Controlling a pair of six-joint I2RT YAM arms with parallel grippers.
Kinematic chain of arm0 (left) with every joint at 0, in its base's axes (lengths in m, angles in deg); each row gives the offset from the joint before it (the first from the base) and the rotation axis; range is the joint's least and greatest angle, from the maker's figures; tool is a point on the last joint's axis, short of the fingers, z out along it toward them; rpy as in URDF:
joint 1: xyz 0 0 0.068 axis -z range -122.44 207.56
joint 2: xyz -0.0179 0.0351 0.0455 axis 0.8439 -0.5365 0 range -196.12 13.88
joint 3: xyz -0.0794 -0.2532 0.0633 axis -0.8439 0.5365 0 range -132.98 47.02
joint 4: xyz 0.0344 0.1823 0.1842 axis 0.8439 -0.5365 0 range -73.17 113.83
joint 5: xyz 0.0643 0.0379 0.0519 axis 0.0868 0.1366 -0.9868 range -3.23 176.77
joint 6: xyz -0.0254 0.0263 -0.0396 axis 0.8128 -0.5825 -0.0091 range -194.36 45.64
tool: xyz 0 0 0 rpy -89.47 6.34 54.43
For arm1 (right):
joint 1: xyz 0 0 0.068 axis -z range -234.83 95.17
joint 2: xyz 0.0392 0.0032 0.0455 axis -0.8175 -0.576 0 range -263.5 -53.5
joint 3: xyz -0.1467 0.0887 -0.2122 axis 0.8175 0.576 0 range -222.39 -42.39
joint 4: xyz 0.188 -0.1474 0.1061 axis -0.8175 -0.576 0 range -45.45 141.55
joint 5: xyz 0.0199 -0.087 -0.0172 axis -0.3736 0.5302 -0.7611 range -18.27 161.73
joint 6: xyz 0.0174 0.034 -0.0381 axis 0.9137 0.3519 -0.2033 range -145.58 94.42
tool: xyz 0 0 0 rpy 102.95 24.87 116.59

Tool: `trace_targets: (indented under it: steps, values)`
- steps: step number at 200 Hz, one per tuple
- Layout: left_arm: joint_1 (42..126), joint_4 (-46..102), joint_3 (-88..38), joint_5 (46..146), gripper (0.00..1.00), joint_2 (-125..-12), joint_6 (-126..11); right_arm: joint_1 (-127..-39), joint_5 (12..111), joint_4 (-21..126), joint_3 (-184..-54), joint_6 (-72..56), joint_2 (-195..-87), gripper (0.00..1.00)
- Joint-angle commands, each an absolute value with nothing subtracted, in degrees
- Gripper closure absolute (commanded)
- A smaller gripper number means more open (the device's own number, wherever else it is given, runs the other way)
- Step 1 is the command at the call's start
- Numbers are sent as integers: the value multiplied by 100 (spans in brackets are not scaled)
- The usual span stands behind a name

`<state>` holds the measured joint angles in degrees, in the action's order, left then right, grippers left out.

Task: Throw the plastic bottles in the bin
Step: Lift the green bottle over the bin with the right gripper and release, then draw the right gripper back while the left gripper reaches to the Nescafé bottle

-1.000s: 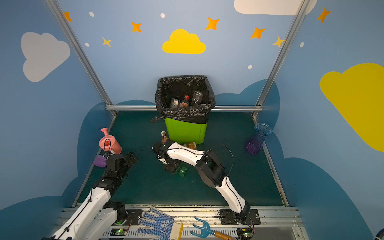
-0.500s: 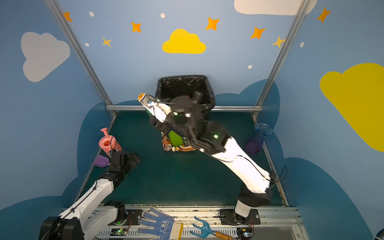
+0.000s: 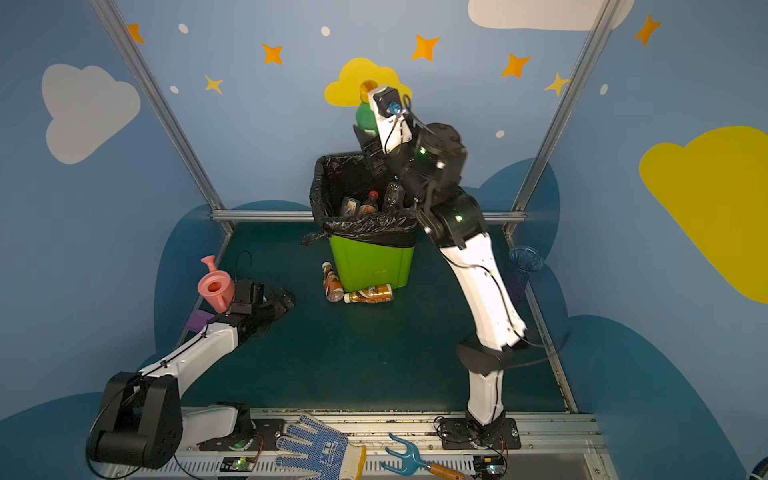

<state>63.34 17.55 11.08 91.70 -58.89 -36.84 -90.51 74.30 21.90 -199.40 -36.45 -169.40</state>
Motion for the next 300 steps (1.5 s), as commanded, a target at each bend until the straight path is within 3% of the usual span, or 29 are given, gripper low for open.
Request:
trace_targets:
  steps: [1, 17, 52, 103, 219, 300]
  values:
    - [6414, 1682, 912, 9281, 0, -5911, -3726, -8707, 7019, 521, -20651, -2720, -17340, 17]
    - [6449, 1634, 844, 9220, 0, -5941, -3776, -8778, 7187, 1253, -19847, -2863, -16719, 6]
    - [6603, 1549, 709, 9059, 0, -6008, -3806, -8788, 7461, 2887, -17578, -2762, -15066, 4]
    - [6765, 1506, 334, 9046, 0, -6181, -3882, -8539, 7962, 3197, -15782, -2671, -13891, 4]
    - [7503, 675, -1734, 9302, 0, -8247, -3862, -6830, 7844, 3446, -10804, -409, -11405, 4]
    - [7680, 321, -2413, 9343, 7, -9220, -3617, -5657, 7397, 3188, -9202, 432, -10150, 4]
